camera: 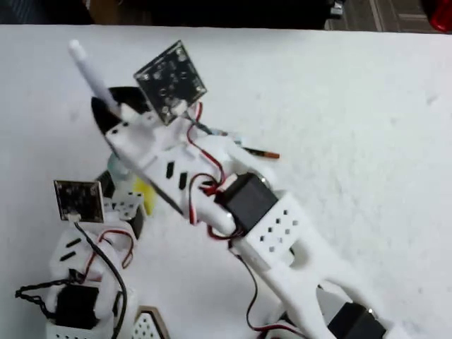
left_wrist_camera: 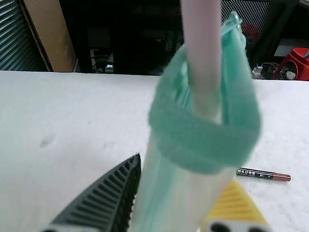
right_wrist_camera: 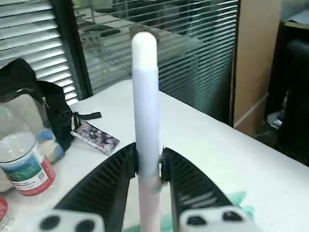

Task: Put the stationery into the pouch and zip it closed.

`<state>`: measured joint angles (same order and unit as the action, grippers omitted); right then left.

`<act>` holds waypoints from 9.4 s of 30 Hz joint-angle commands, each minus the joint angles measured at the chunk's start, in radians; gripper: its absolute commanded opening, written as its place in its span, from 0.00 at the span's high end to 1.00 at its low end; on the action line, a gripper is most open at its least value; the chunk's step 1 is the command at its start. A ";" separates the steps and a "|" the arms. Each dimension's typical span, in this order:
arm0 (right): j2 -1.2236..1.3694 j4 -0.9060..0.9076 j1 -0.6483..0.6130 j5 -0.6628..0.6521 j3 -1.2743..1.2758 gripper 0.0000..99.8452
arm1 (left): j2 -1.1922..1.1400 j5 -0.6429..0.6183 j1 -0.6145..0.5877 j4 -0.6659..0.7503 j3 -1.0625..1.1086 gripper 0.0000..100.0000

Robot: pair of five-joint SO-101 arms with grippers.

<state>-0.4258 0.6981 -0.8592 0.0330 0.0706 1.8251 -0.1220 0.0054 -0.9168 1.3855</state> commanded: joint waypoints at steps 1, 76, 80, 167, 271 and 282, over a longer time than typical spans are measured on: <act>-0.073 0.001 0.027 0.011 0.044 0.98 | -0.007 -0.003 0.005 0.009 -0.005 0.80; 1.018 0.472 0.538 -0.471 -0.396 0.90 | -0.007 -0.003 0.005 -0.005 -0.003 0.80; 1.058 0.456 0.558 -0.471 -0.414 0.90 | -0.007 -0.003 0.007 -0.005 -0.003 0.80; 0.108 0.349 -0.039 -0.109 -0.391 0.98 | -0.007 -0.005 0.016 -0.023 -0.006 0.76; 0.670 0.133 0.550 -0.117 -0.075 0.73 | -0.007 -0.005 0.015 -0.025 -0.005 0.77; 0.671 0.133 0.550 -0.117 -0.074 0.73 | -0.007 -0.005 0.015 -0.025 -0.005 0.77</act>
<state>0.2478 0.8408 -0.3069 -0.0806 0.0230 1.8205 -0.1220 0.0084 -0.9352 1.3855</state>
